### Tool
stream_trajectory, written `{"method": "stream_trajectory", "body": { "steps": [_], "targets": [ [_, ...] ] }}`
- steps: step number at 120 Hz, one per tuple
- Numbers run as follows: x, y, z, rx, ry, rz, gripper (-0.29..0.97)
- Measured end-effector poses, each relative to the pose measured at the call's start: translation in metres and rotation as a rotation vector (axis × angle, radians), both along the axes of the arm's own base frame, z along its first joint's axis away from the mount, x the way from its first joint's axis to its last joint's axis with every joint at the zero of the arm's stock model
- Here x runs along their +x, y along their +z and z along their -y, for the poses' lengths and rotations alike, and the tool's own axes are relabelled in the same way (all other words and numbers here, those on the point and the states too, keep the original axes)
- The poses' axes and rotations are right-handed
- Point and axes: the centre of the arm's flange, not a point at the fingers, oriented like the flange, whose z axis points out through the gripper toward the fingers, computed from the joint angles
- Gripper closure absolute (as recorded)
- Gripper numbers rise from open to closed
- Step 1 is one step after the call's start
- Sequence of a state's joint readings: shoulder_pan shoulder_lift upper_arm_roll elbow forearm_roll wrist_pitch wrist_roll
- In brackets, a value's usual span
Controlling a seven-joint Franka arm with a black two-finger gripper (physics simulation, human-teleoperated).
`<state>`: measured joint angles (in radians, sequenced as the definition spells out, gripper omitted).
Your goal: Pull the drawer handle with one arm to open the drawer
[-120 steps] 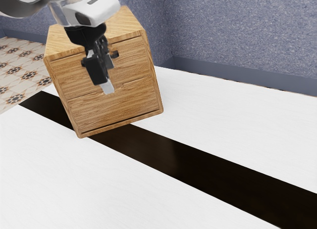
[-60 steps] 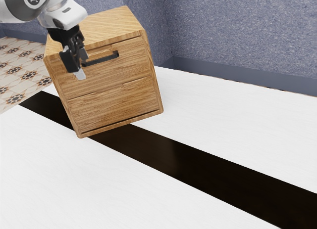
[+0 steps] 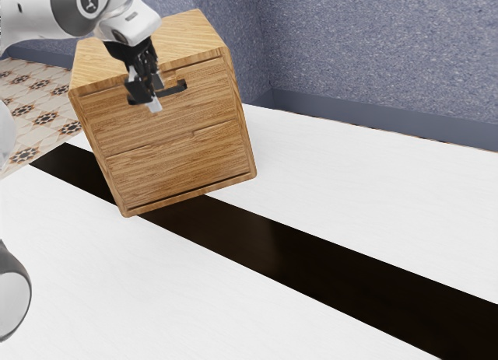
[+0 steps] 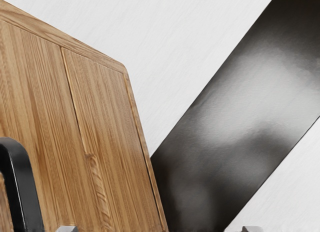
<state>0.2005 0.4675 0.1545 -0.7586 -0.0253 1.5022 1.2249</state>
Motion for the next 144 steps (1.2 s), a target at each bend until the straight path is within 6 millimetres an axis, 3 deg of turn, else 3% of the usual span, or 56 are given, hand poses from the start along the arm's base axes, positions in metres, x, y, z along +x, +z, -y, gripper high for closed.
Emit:
{"method": "stream_trajectory", "body": {
  "steps": [19, 34, 47, 66, 82, 102, 118, 123, 144],
  "targets": [
    [0.012, -0.003, -0.007, 0.072, 0.007, 0.024, 0.43],
    [0.023, -0.016, -0.014, 0.099, 0.005, 0.03, 0.46],
    [0.027, -0.014, -0.014, 0.115, -0.003, 0.053, 0.48],
    [0.042, -0.037, -0.018, 0.117, -0.012, 0.045, 0.49],
    [0.046, -0.042, -0.018, 0.116, -0.019, 0.047, 0.54],
    [0.017, -0.036, -0.022, 0.077, -0.013, 0.011, 0.67],
    [0.007, -0.038, -0.011, 0.065, -0.029, -0.006, 0.76],
    [0.006, -0.039, -0.005, 0.069, -0.037, -0.009, 0.82],
    [-0.014, -0.02, 0.04, 0.075, -0.099, 0.016, 0.77]
  ]
}}
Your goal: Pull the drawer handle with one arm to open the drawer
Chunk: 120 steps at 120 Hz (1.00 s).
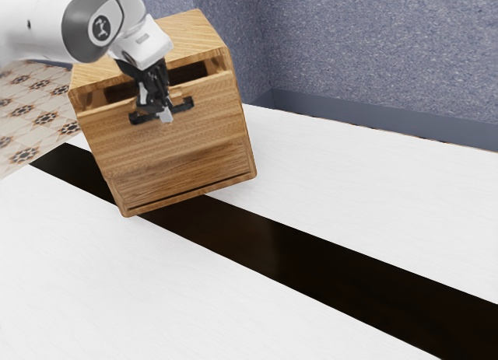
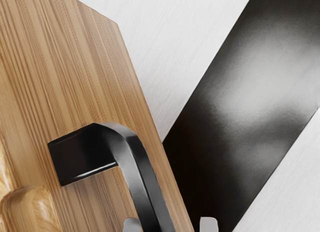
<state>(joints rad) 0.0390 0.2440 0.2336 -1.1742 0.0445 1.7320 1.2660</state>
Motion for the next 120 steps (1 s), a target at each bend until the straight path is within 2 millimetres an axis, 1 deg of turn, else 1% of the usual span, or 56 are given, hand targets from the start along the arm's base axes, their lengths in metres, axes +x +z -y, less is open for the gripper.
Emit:
{"method": "stream_trajectory", "body": {
  "steps": [10, 24, 38, 47, 55, 62, 73, 79, 90, 104, 120],
  "targets": [
    [-0.01, 0.001, 0.009, -0.01, -0.015, -0.003, 0.76],
    [-0.015, -0.012, 0.011, -0.022, -0.018, -0.028, 0.78],
    [-0.028, -0.01, 0.024, -0.033, -0.037, -0.031, 0.78],
    [-0.041, -0.011, 0.034, -0.036, -0.038, -0.041, 0.78],
    [-0.048, -0.011, 0.044, -0.04, -0.039, -0.044, 0.76],
    [-0.055, -0.009, 0.051, -0.045, -0.039, -0.042, 0.78],
    [-0.064, -0.008, 0.063, -0.054, -0.042, -0.043, 0.77],
    [-0.069, -0.009, 0.068, -0.06, -0.042, -0.047, 0.78],
    [-0.077, -0.011, 0.076, -0.06, -0.044, -0.052, 0.75],
    [-0.091, -0.006, 0.084, -0.023, -0.046, -0.049, 0.78],
    [-0.094, -0.003, 0.092, 0.011, -0.04, -0.046, 0.77]
  ]
}}
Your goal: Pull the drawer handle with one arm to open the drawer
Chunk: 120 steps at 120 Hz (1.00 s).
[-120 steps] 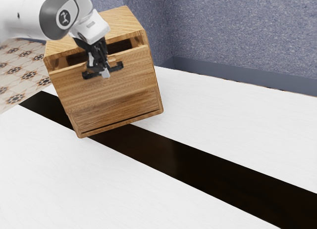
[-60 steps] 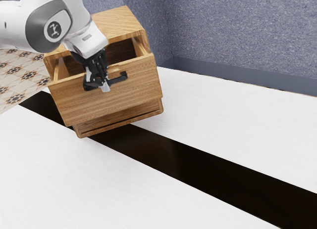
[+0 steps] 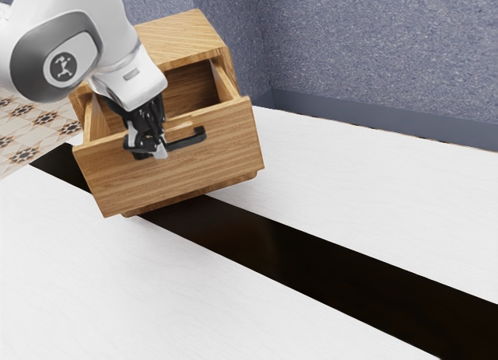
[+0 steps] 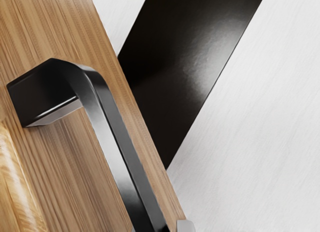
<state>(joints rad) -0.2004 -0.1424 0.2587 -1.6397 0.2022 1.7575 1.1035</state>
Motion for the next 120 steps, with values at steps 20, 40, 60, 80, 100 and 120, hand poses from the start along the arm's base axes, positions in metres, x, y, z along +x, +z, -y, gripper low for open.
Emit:
{"method": "stream_trajectory", "body": {
  "steps": [20, 40, 60, 80, 100, 120],
  "targets": [
    [0.004, -0.004, 0.017, 0.013, -0.007, -0.003, 0.78],
    [0.005, -0.01, 0.023, 0.013, 0.0, -0.01, 0.73],
    [0.001, -0.005, 0.024, 0.004, 0.012, -0.003, 0.69],
    [-0.018, 0.02, 0.025, -0.012, 0.012, 0.04, 0.67],
    [-0.08, 0.126, 0.014, -0.054, 0.047, 0.153, 0.48],
    [-0.081, 0.126, -0.047, -0.157, 0.256, 0.028, 0.21]
  ]
}}
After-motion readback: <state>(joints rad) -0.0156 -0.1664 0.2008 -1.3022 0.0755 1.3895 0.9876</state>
